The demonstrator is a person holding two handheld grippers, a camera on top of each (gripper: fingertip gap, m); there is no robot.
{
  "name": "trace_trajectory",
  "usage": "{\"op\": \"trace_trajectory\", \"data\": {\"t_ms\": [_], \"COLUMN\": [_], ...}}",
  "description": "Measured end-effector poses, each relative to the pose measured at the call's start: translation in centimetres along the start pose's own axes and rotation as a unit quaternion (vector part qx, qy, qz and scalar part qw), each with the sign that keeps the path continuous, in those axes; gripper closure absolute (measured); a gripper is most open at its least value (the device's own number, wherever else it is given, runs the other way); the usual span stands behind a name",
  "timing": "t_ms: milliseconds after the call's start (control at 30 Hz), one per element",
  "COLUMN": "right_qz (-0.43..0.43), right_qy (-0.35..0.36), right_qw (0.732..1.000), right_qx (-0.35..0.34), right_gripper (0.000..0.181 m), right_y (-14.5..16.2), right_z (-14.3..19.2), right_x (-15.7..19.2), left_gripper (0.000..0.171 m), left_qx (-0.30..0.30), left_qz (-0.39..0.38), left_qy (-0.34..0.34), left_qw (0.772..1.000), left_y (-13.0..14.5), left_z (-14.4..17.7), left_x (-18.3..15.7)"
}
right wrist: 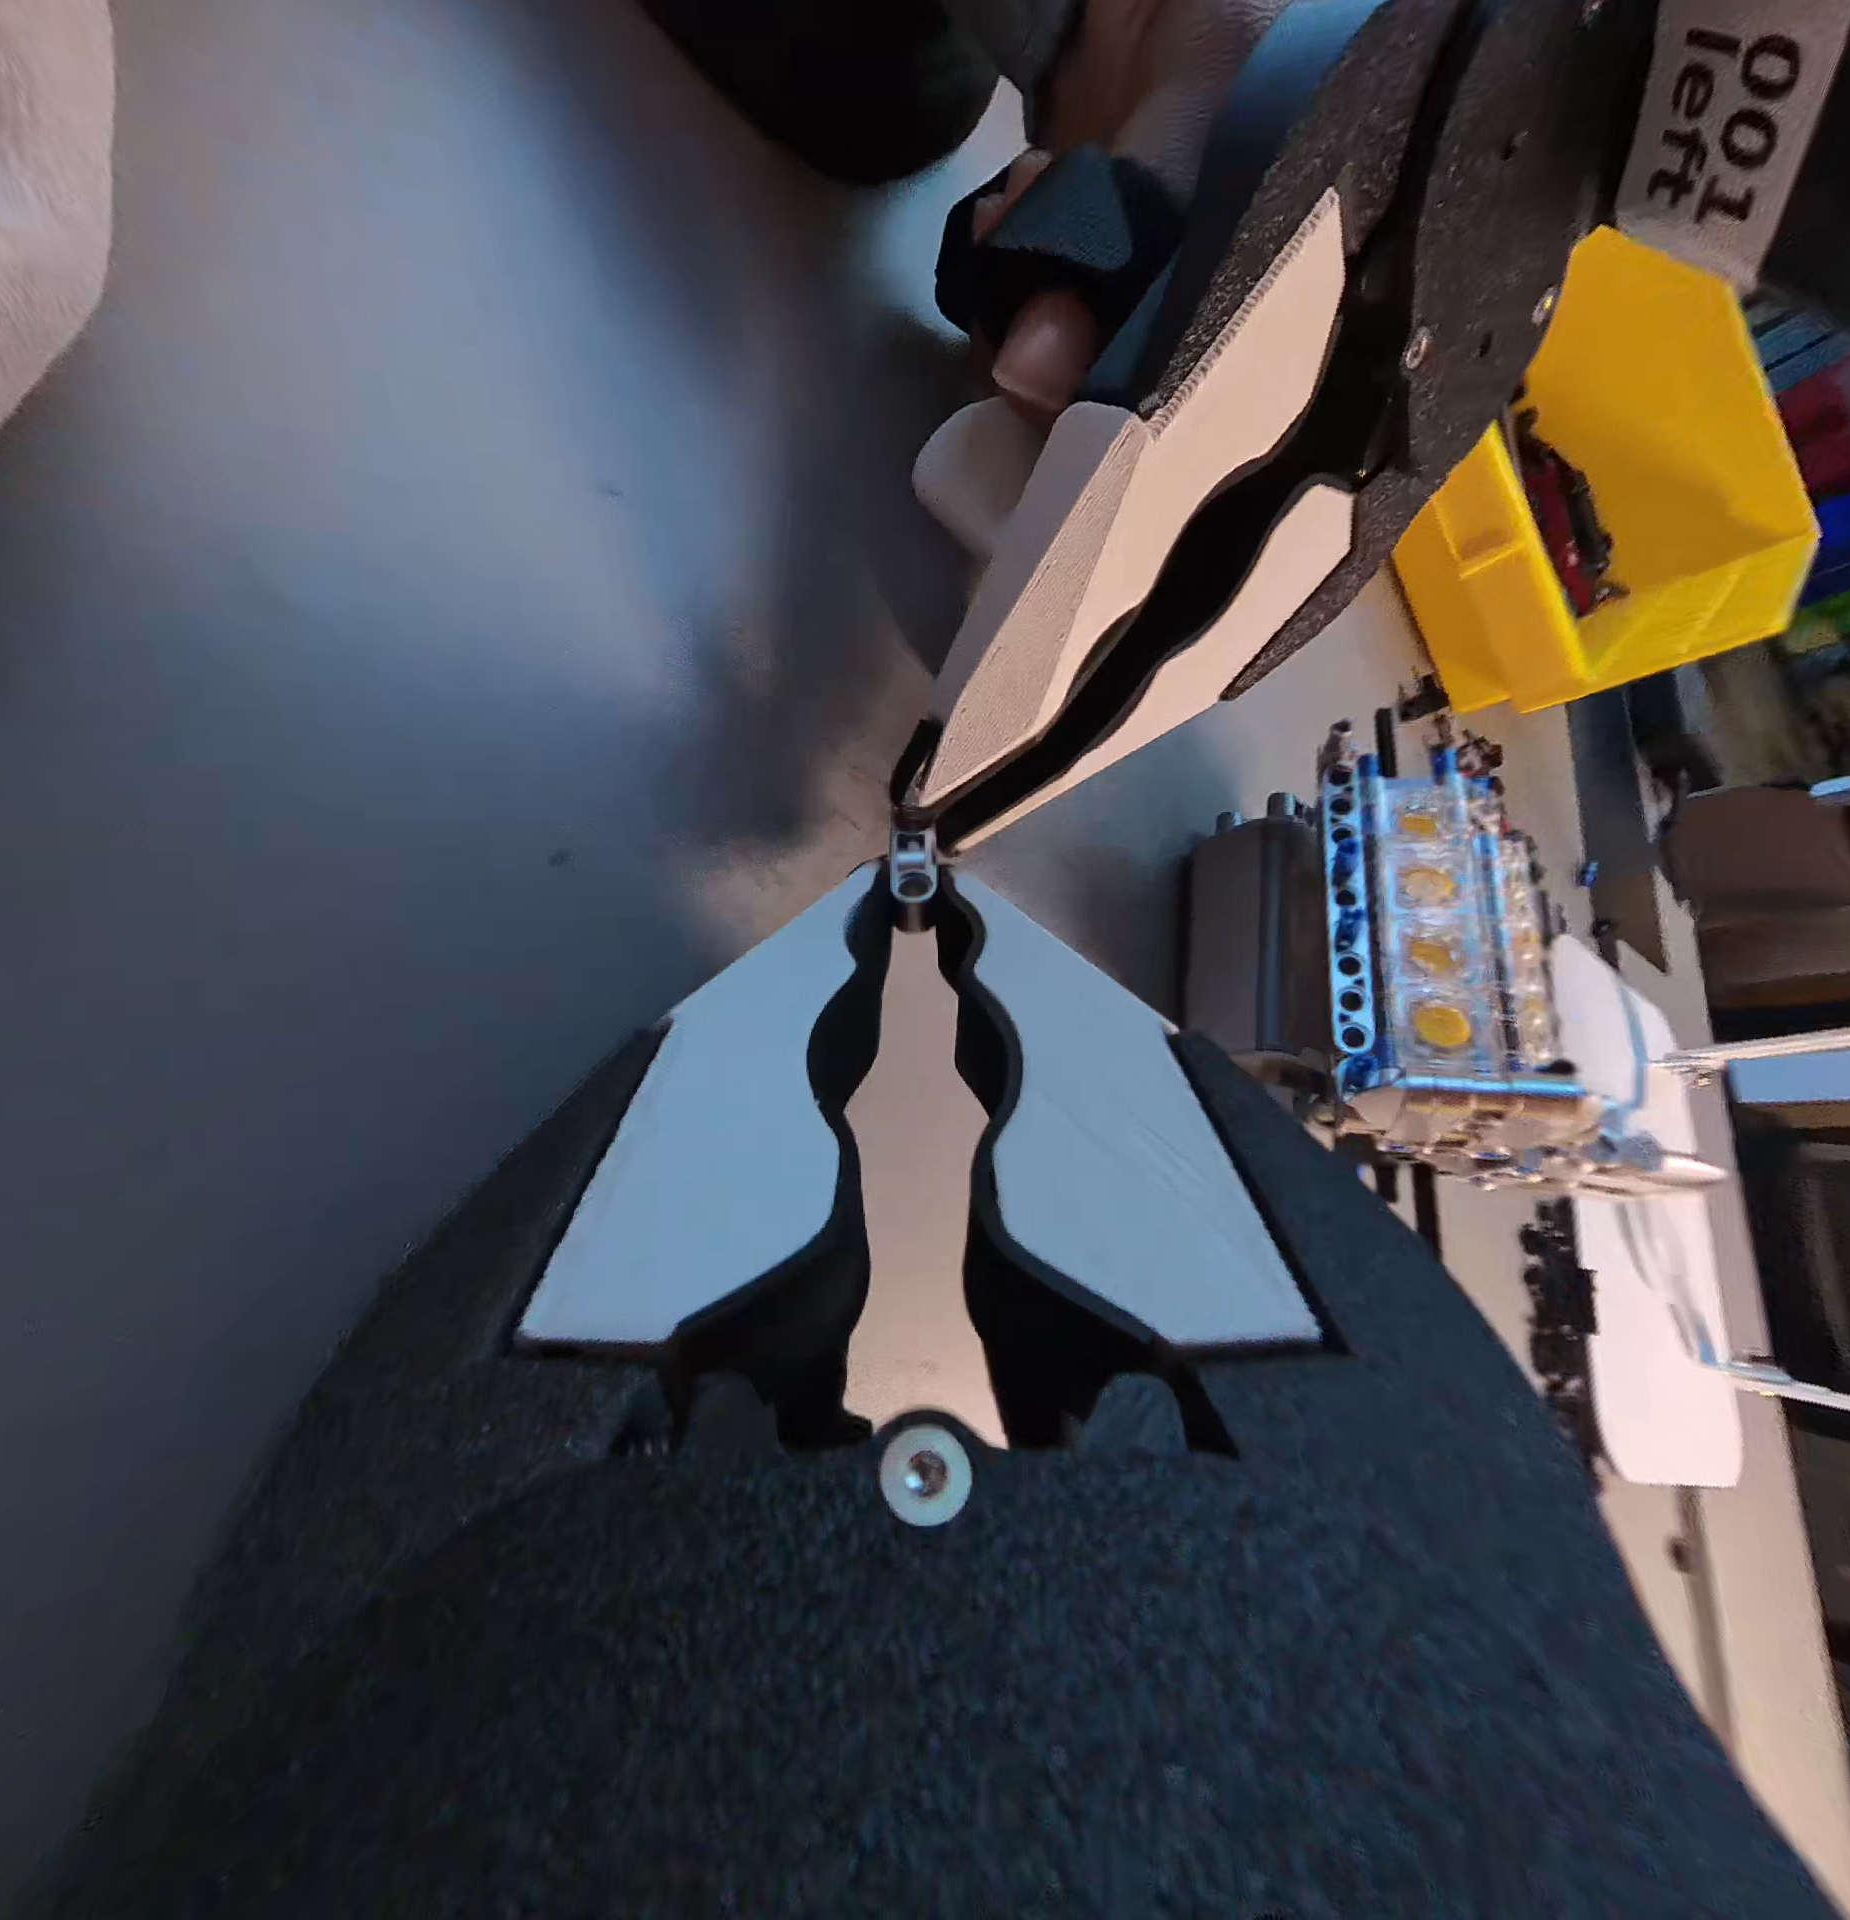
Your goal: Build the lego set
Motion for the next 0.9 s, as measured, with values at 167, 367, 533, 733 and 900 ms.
{"op": "trace_trajectory", "data": {"t_ms": [167,367,533,733,900], "right_qz": [-0.117,-0.189,-0.211,-0.213,-0.207], "right_qy": [-0.043,-0.057,-0.06,-0.062,-0.064], "right_qw": [0.992,0.979,0.975,0.974,0.975], "right_qx": [0.022,0.047,0.044,0.05,0.053], "right_gripper": [0.175,0.169,0.159,0.165,0.174], "right_y": [1.4,2.5,3.0,3.1,2.9], "right_z": [0.1,0.5,1.3,1.2,1.0], "right_x": [-0.4,-0.9,-1.2,-1.1,-0.9], "left_gripper": [0.159,0.151,0.151,0.155,0.165], "left_qx": [-0.008,0.03,0.047,0.035,0.052], "left_qz": [-0.048,-0.151,-0.18,-0.201,-0.226], "left_qy": [-0.067,-0.131,-0.157,-0.185,-0.205], "left_qw": [0.997,0.979,0.97,0.961,0.951], "left_y": [-0.2,0.4,0.6,-0.2,0.0], "left_z": [1.4,0.8,-0.1,-1.0,-1.6], "left_x": [1.4,1.6,1.8,1.6,1.6]}}
Point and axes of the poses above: each gripper's, where its closed fingertips meet, z back along the fingers, y out of its underside, x = y × z across the jaws, the point moved 4 cm from there along z, back along the fingers, and after that the axes turned 2 degrees about -z, right-handed, at the moved point
